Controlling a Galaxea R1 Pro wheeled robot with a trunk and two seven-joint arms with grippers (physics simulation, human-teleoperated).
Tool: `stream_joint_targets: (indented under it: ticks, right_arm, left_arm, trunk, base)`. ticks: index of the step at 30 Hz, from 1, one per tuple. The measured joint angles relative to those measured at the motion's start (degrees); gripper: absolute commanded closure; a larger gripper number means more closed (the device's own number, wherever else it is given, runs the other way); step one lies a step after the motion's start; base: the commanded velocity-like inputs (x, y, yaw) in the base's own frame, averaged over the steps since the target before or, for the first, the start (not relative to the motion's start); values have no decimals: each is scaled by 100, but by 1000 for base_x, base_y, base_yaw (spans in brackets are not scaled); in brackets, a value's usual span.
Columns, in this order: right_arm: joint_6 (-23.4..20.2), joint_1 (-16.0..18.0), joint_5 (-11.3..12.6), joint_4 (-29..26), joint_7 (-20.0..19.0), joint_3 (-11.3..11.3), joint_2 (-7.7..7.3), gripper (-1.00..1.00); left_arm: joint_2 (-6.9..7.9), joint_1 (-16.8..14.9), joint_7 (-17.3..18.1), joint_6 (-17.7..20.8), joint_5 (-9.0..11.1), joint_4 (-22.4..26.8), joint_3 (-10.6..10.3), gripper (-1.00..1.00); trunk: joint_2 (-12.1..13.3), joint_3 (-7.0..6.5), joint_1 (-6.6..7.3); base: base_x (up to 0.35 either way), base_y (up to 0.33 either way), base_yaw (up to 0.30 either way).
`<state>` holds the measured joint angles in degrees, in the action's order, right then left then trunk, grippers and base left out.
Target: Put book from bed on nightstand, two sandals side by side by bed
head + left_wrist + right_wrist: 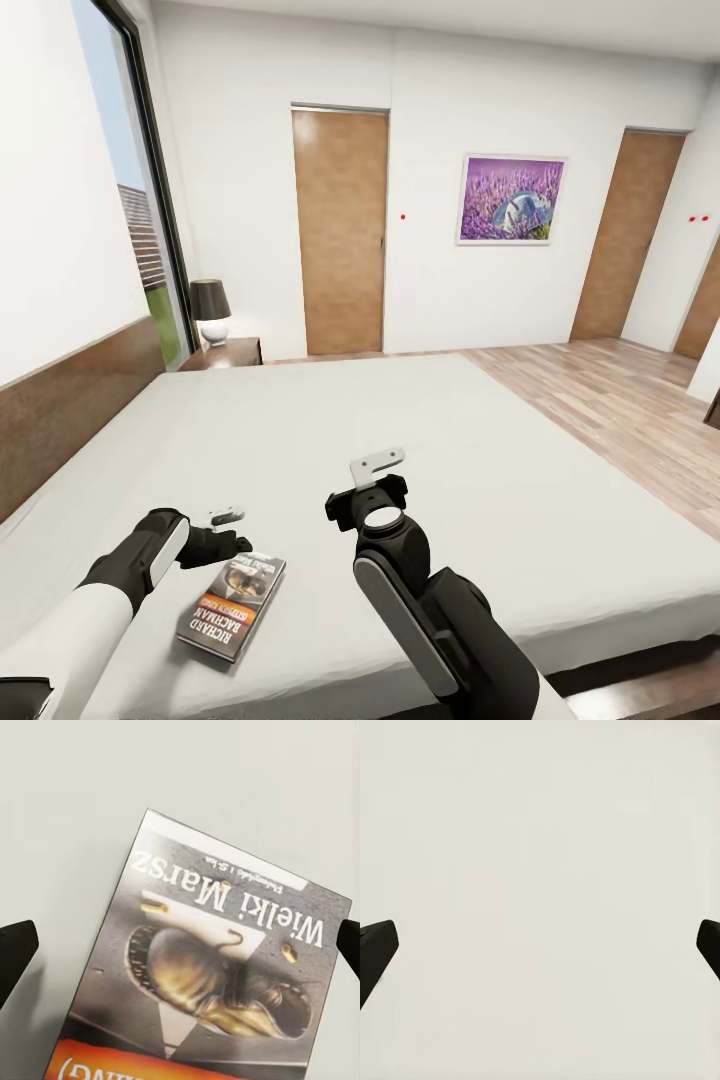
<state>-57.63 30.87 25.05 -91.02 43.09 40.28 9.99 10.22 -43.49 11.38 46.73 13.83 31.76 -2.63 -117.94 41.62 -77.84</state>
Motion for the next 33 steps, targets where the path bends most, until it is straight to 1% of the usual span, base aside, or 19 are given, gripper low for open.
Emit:
stream_joint_targets:
  ticks: [4, 9, 23, 29, 33]
  right_arm:
    - [0, 0, 0, 0, 0, 0, 0, -100]
    - [0, 0, 2, 0, 0, 0, 0, -100]
    - [-1, 0, 0, 0, 0, 0, 0, -100]
    - [-1, 0, 0, 0, 0, 0, 0, -100]
    - [-1, 0, 2, 0, 0, 0, 0, -100]
  left_arm:
    - [0, -1, 0, 0, 0, 0, 0, -100]
    - [0, 1, 5, 5, 5, 0, 0, -100]
    - [0, 0, 25, 9, 8, 0, -2, -100]
    - [6, 0, 167, 5, 0, 0, -12, -100]
    - [7, 1, 253, 3, -8, 0, -36, -100]
  trunk:
    - [0, 0, 0]
    - [-199, 89, -109]
    - [-201, 90, -110]
    - [-201, 90, -110]
    - [-360, 161, -197]
  base:
    - [0, 0, 0]
    - [0, 0, 0]
    - [0, 0, 0]
    - [0, 0, 0]
    - [0, 0, 0]
